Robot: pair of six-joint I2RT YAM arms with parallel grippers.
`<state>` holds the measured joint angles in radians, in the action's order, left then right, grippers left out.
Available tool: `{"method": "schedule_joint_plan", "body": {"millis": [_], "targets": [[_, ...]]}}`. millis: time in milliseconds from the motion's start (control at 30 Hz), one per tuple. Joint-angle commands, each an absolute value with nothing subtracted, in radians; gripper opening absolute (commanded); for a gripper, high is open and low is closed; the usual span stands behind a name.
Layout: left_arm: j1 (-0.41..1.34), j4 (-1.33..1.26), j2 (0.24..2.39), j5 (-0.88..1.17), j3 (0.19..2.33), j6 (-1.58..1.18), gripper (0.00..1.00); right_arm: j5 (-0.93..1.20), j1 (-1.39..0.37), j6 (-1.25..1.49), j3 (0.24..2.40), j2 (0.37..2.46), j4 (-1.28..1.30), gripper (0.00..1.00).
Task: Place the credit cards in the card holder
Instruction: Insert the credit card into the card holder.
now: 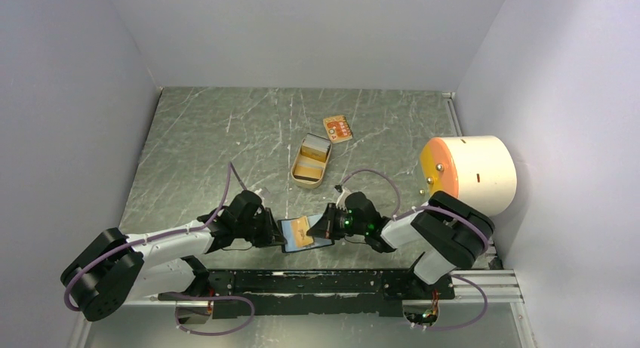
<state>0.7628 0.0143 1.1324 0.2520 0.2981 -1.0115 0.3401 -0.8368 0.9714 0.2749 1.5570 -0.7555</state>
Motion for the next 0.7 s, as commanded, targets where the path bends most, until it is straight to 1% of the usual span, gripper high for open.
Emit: {"method": "schedule_joint_plan", "body": {"millis": [0, 67, 200, 300, 367, 400, 533, 667], "targets": [[0.767, -0.048, 1.136, 0.285, 0.304, -1.022, 0.21, 0.309, -0.838, 0.998, 0.283, 1.588, -0.777, 0.00], [0.768, -0.055, 1.142, 0.289, 0.303, -1.023, 0.21, 0.298, -0.848, 1.012, 0.278, 1.592, -0.783, 0.00], [0.768, -0.064, 1.152, 0.293, 0.301, -1.021, 0.21, 0.271, -0.874, 1.012, 0.285, 1.586, -0.737, 0.05], [0.768, -0.065, 1.159, 0.293, 0.303, -1.019, 0.21, 0.244, -0.884, 0.974, 0.318, 1.557, -0.613, 0.17], [0.768, -0.059, 1.160, 0.290, 0.307, -1.017, 0.21, 0.192, -0.884, 0.915, 0.355, 1.522, -0.459, 0.24], [0.768, -0.057, 1.159, 0.289, 0.306, -1.016, 0.21, 0.165, -0.884, 0.890, 0.369, 1.496, -0.392, 0.26], [0.768, -0.056, 1.144, 0.284, 0.299, -1.019, 0.21, 0.094, -0.885, 0.843, 0.384, 1.406, -0.257, 0.28], [0.768, -0.061, 1.140, 0.284, 0.293, -1.023, 0.21, 0.099, -0.884, 0.842, 0.378, 1.376, -0.258, 0.28]]}}
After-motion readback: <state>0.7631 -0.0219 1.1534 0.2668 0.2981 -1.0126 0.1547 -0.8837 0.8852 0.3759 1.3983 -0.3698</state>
